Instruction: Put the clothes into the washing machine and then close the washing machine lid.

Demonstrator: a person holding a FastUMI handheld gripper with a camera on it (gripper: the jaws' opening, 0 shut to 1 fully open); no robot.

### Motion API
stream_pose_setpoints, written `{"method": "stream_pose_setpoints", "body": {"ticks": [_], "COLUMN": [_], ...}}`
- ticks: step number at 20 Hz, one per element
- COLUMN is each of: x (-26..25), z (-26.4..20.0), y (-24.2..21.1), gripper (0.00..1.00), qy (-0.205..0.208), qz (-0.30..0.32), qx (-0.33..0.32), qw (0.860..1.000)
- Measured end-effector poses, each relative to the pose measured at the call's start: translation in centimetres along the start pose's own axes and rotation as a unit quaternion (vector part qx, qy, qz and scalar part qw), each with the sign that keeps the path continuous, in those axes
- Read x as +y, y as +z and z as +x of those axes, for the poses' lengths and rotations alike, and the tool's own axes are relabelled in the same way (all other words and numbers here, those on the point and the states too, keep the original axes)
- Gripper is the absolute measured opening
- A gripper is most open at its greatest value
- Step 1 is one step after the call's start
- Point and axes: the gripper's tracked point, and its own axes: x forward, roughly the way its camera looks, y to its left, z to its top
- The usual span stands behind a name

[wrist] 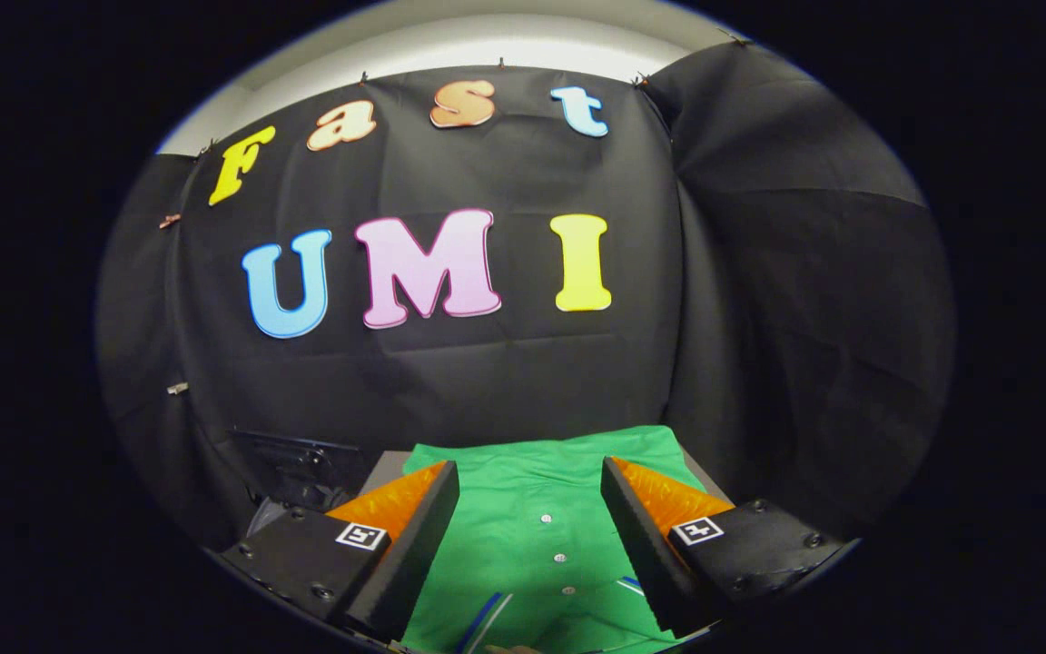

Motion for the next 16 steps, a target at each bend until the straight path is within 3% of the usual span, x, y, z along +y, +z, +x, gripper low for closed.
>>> {"method": "stream_pose_setpoints", "body": {"ticks": [5, 16], "x": [-0.8, -1.8], "z": [4.5, 6.0], "y": [-3.9, -7.7], "gripper": [0.99, 0.98], "qy": [-0.011, -0.03], "qz": [-0.005, -0.027], "qx": [0.086, 0.156], "qw": [0.996, 0.987]}}
